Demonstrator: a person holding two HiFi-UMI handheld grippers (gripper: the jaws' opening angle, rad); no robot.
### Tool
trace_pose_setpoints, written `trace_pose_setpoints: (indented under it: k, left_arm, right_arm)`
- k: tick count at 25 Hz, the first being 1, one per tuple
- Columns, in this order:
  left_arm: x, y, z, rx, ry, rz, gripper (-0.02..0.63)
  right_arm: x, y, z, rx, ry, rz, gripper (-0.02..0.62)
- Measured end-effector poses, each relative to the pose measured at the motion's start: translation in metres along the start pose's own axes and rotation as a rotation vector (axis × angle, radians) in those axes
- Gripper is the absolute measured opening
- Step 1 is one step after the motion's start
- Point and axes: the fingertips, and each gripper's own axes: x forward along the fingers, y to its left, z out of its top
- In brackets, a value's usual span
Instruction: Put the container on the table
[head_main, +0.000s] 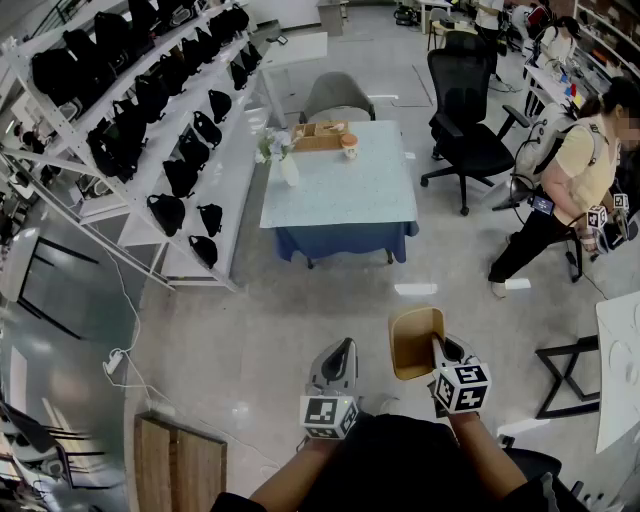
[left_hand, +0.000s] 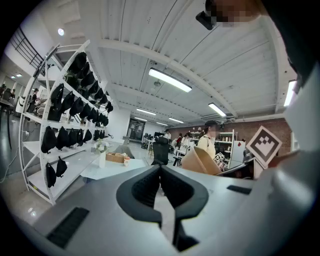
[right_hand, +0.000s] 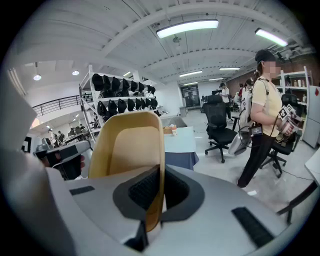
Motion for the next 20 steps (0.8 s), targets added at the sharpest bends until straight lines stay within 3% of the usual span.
trace_pose_setpoints:
  k: [8,20]
  left_arm:
    - [-0.002,-0.016,0.001,0.004,-0.02,0.012,0.009]
    - [-0.003,-0.04,0.0,0.048,-0.05,0.029,0.009]
  right_arm:
    - [-0.005,-0.007,-0.005,-0.005,-0.003,0.005,0.001]
    - [0.029,-0.031,-0.076,0.026,0.192,-0.006,0.002]
